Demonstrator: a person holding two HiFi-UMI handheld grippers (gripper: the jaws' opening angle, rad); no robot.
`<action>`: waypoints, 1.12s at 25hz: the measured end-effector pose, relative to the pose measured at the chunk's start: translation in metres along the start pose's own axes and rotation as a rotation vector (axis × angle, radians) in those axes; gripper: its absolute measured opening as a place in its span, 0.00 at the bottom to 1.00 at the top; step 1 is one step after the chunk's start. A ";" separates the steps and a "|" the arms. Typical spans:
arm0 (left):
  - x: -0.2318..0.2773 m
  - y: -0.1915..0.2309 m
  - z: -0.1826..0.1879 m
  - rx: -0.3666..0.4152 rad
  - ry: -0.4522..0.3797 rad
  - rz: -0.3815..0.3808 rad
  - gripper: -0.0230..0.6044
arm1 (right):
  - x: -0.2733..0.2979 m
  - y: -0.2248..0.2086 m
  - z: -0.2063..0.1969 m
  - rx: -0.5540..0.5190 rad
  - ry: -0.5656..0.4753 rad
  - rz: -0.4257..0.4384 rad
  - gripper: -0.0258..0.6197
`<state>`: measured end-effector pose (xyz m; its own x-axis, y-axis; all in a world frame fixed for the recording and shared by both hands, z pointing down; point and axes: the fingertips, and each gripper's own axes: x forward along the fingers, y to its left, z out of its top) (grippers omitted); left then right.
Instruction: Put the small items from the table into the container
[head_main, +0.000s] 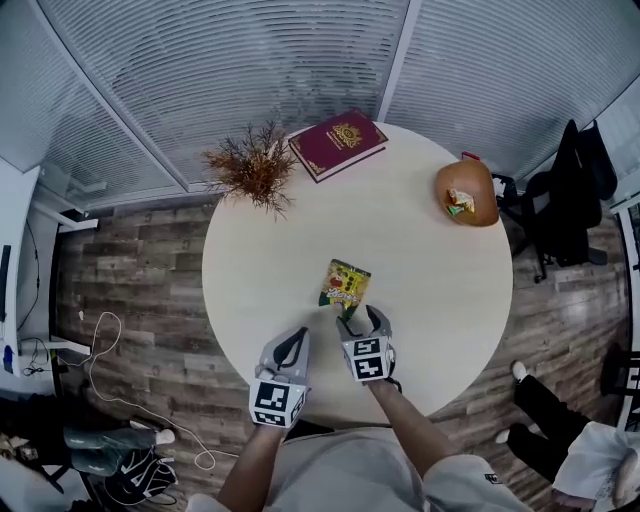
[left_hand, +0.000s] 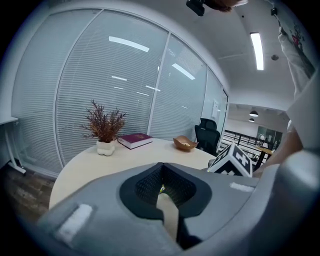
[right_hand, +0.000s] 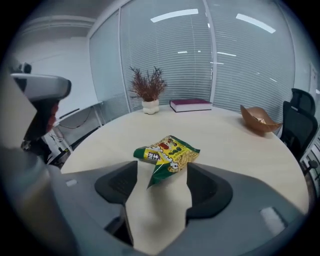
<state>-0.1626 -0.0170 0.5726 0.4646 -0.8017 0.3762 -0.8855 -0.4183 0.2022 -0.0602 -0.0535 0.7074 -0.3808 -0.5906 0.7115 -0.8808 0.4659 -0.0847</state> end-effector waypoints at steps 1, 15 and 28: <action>-0.004 0.004 -0.001 -0.004 0.003 0.006 0.04 | 0.008 -0.001 -0.003 0.007 0.012 -0.019 0.51; -0.019 0.035 -0.014 -0.038 0.036 0.078 0.04 | 0.048 -0.012 -0.029 -0.095 0.173 -0.099 0.14; 0.005 0.006 -0.019 -0.028 0.065 0.060 0.04 | 0.027 -0.052 -0.007 -0.068 0.070 -0.060 0.06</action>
<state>-0.1657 -0.0152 0.5929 0.4110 -0.7952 0.4458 -0.9116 -0.3577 0.2025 -0.0224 -0.0893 0.7364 -0.3055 -0.5721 0.7612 -0.8791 0.4766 0.0053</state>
